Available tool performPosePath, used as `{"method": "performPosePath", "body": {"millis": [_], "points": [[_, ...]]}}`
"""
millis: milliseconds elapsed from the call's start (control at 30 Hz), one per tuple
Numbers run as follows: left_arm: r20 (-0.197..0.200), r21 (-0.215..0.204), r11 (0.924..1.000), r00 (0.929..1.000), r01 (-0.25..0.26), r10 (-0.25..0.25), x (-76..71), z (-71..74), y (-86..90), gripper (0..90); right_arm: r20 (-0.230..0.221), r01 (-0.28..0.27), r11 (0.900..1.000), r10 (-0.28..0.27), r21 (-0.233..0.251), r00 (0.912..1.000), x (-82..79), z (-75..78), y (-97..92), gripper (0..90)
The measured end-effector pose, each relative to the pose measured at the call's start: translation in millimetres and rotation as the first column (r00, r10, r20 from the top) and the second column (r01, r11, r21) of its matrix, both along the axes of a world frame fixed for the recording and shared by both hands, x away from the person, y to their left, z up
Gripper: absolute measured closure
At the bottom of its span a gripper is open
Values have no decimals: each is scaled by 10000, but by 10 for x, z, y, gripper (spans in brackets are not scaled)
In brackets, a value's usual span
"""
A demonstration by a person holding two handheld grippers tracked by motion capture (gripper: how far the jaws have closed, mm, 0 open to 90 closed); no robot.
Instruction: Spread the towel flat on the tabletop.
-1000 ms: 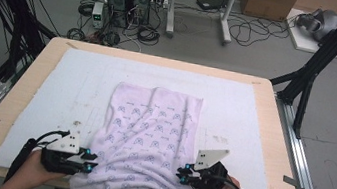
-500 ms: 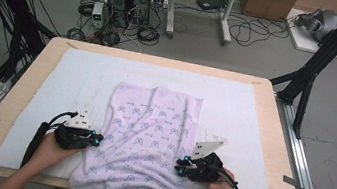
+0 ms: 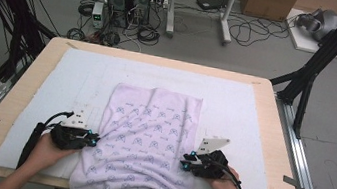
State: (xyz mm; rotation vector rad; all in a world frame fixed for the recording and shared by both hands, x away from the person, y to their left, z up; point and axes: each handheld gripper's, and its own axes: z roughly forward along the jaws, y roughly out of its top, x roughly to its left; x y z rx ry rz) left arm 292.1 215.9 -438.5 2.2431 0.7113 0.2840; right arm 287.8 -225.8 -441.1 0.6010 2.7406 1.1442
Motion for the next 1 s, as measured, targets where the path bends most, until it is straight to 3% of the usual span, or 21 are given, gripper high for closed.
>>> {"method": "performPosePath", "body": {"millis": [67, 133, 200, 267, 367, 467, 600, 700, 800, 867, 933, 1000], "points": [[339, 296, 9993, 9992, -231, 220, 34, 31, -14, 853, -60, -67, 9998, 66, -181, 10000, 63, 22, 19, 876], [569, 146, 9977, 9962, -669, 660, 96, 64, 3, 854, 454, 361, 9977, -334, -582, 9984, 117, 58, 34, 880], [881, 80, 9942, 9905, -1071, 1059, 175, 98, 13, 853, 614, 786, 9956, -754, -506, 9953, 196, 87, 24, 881], [1139, -114, 9869, 9803, -1608, 1611, 289, 109, 3, 854, 618, 1315, 9908, -1293, -334, 9897, 325, 105, 6, 881], [1190, -58, 9804, 9734, -1967, 1960, 438, 84, -37, 854, 472, 1778, 9838, -1766, -221, 9831, 498, 76, -6, 881], [1229, 19, 9752, 9679, -2211, 2192, 549, 12, -61, 850, 456, 1904, 9816, -1896, -145, 9808, 588, 42, -5, 881], [1202, -42, 9740, 9668, -2265, 2253, 594, -32, -52, 820, 509, 1935, 9811, -1931, -29, 9799, 630, 48, -15, 880], [1157, -226, 9723, 9654, -2326, 2337, 558, 23, -11, 734, 593, 1909, 9813, -1922, 259, 9796, 601, 80, -29, 842], [958, -497, 9783, 9740, -2012, 2052, 455, 107, 29, 656, 527, 1781, 9816, -1818, 682, 9819, 526, 149, -50, 732], [841, -439, 9851, 9820, -1661, 1693, 350, 141, 48, 582, 459, 1697, 9840, -1722, 544, 9840, 439, 193, -57, 640], [654, -524, 9910, 9898, -1235, 1268, 238, 130, 64, 528, 653, 1438, 9889, -1460, 361, 9871, 319, 209, -65, 619], [430, -341, 9951, 9947, -923, 938, 147, 89, 67, 495, 523, 1194, 9923, -1211, 331, 9913, 211, 194, -82, 591]]}}
